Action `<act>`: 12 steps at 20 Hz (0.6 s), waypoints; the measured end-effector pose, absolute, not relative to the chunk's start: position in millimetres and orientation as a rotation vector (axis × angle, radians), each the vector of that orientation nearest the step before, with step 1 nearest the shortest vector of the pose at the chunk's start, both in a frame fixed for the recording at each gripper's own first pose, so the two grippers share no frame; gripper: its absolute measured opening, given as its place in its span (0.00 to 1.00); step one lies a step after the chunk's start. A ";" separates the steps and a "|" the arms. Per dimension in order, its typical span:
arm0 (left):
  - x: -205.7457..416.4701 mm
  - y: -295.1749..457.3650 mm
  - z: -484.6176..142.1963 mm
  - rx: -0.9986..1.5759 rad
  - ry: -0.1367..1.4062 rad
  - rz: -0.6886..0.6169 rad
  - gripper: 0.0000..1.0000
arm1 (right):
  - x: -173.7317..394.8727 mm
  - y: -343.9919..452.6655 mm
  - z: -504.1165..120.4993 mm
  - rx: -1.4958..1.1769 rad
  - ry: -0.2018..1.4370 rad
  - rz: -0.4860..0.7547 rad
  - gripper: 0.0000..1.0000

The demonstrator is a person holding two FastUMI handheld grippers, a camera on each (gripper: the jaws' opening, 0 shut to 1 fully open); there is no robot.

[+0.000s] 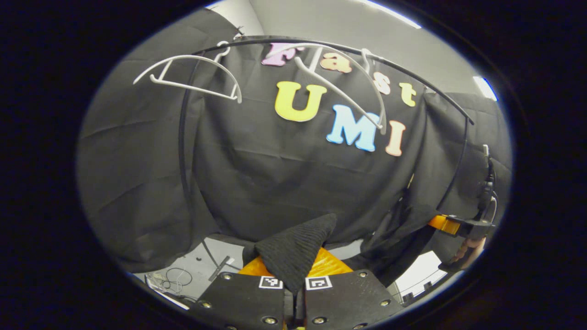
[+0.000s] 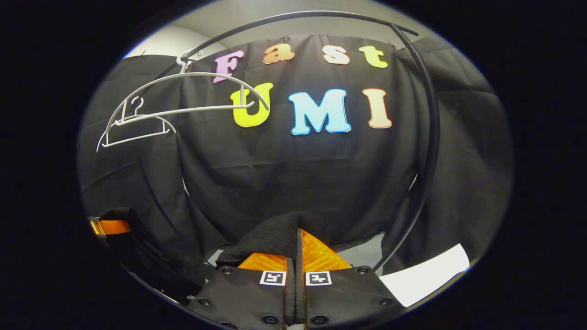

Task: Grasp the clothes on the hanger with both hands and then place them into the laundry hamper below.

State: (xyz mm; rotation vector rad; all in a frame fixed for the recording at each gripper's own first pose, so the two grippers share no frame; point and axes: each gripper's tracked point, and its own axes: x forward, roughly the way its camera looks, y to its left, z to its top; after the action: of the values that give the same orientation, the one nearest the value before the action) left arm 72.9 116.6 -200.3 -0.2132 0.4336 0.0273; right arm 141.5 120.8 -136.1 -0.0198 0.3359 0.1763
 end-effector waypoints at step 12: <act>78.4 113.2 -297.6 -0.187 0.635 -0.098 0.04 | 103.0 167.3 -241.4 0.044 0.615 0.118 0.00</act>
State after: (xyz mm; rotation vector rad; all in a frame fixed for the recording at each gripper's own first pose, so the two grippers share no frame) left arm 78.4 113.2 -297.6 -0.1870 0.6346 -0.0984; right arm 103.0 167.3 -241.4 0.0437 0.6149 0.1177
